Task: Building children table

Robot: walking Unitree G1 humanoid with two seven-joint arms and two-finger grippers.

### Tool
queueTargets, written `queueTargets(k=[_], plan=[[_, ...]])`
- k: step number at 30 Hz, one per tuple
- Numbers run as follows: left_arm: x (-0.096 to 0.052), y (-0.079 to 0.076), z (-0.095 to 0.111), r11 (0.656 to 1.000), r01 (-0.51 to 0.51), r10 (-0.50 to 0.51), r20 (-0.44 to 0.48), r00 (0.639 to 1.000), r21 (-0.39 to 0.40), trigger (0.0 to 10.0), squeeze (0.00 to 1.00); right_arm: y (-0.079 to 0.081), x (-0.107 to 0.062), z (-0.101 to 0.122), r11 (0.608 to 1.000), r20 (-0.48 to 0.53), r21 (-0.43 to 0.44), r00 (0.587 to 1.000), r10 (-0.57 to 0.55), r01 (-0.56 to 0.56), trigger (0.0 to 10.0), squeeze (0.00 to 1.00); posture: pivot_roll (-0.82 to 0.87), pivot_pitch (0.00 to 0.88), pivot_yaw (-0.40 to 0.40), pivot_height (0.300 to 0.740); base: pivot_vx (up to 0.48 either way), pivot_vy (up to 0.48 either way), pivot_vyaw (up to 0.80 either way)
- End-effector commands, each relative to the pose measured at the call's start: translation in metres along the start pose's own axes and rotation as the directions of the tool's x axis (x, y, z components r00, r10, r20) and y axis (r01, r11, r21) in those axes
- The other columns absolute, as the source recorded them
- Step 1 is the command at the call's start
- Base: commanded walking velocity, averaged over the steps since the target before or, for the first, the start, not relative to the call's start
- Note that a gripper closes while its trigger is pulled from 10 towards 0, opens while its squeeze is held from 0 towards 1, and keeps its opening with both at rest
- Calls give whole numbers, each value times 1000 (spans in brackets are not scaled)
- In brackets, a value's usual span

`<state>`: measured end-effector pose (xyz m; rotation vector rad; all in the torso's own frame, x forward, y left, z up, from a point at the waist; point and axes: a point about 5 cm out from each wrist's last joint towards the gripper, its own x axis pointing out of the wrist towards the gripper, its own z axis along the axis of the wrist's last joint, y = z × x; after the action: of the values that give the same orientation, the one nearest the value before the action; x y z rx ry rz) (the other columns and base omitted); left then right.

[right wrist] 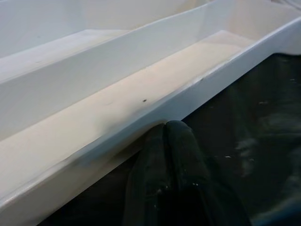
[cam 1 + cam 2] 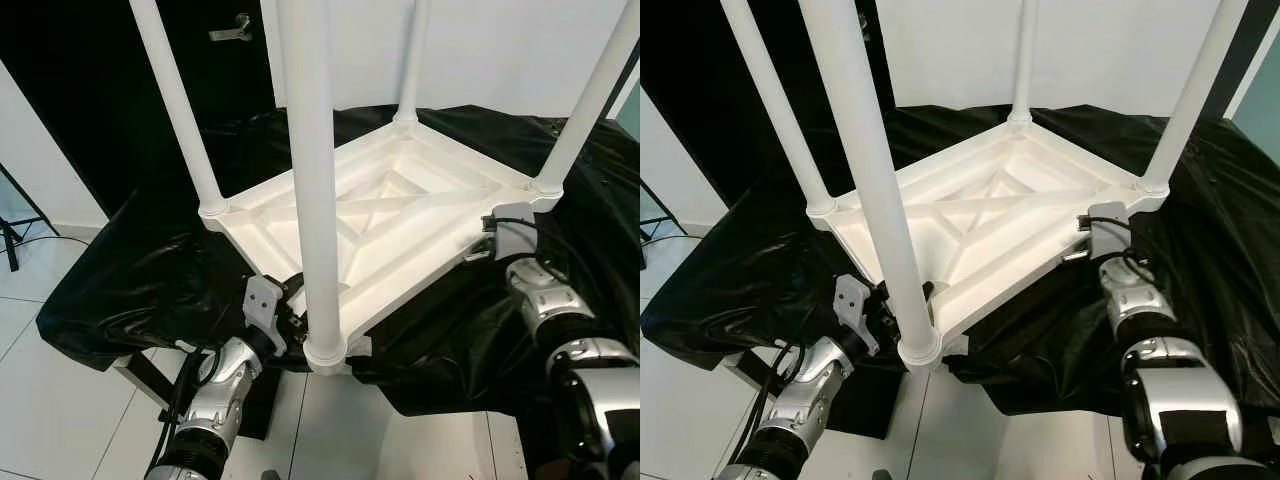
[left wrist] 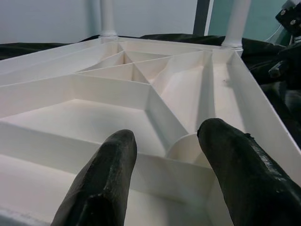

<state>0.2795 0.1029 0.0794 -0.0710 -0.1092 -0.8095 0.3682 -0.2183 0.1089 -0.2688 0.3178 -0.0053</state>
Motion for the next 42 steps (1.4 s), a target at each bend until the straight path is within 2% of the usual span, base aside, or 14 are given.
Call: queueTargets(k=[1, 2, 3, 4, 9, 13, 17, 23, 27, 29, 30, 34, 38, 42], plan=[[9, -25, -5, 979, 201, -202, -12, 979, -26, 10000, 0, 26, 1, 3, 996, 35, 21, 996, 82, -83, 10000, 0, 12, 0, 32, 740, 0, 0, 0], [11, -27, -4, 977, 210, -210, -6, 978, -37, 10000, 0, 37, -8, -16, 996, 25, 52, 998, 65, -66, 10000, 0, -33, 1, 43, 740, 0, 0, 0], [11, -27, -4, 977, 210, -210, -6, 978, -37, 10000, 0, 37, -8, -16, 996, 25, 52, 998, 65, -66, 10000, 0, -33, 1, 43, 740, 0, 0, 0], [14, -30, -4, 970, 234, -235, 0, 972, -60, 10000, 0, 56, -28, -42, 993, 9, 107, 998, 59, -59, 10000, 0, -58, 4, 51, 740, 0, 0, 0], [23, -36, -2, 955, 280, -280, 16, 960, -94, 10000, 0, 75, -39, -60, 980, -14, 157, 992, 124, -120, 10000, 0, -79, 7, 60, 740, 0, 0, 0], [30, -43, -1, 943, 316, -315, 27, 949, -106, 10000, 0, 68, -29, -62, 982, -38, 162, 994, 102, -95, 10000, 0, -100, 11, 75, 740, 0, 0, 0], [41, -50, 4, 929, 354, -351, 43, 935, -109, 10000, 0, 49, -17, -46, 990, -21, 139, 999, 43, -40, 10000, 0, -103, 10, 79, 740, 0, 0, 0], [48, -51, 11, 933, 332, -322, 88, 943, -137, 10000, 0, 53, -25, -39, 991, 19, 127, 999, 45, -47, 10000, 0, -86, 10, 67, 740, 0, 0, 0], [38, -37, 8, 955, 271, -265, 61, 962, -120, 10000, 0, 71, -39, -52, 987, 7, 132, 996, 87, -87, 10000, 0, -85, 11, 60, 740, 0, 0, 0], [22, -17, 10, 955, 261, -256, 55, 965, -139, 10000, 0, 81, -45, -60, 984, -1, 139, 994, 113, -112, 10000, 0, -89, 12, 61, 740, 0, 0, 0], [22, -17, 10, 955, 261, -256, 55, 965, -139, 10000, 0, 81, -45, -60, 984, -1, 139, 994, 113, -112, 10000, 0, -89, 12, 61, 740, 0, 0, 0], [-10, 17, 16, 934, 319, -322, 8, 947, -162, 10000, 0, 86, -51, -72, 982, -23, 141, 991, 128, -124, 10000, 0, -93, 12, 62, 740, 0, 0, 0], [-21, 26, 25, 908, 388, -394, -6, 919, -160, 10000, 0, 84, -56, -76, 984, -46, 134, 991, 128, -120, 10000, 0, -94, 11, 64, 740, 0, 0, 0], [-30, 27, 29, 875, 471, -479, -58, 876, -113, 10000, 0, 82, -57, -76, 984, -53, 136, 991, 123, -115, 10000, 0, -100, 10, 65, 740, 0, 0, 0]])
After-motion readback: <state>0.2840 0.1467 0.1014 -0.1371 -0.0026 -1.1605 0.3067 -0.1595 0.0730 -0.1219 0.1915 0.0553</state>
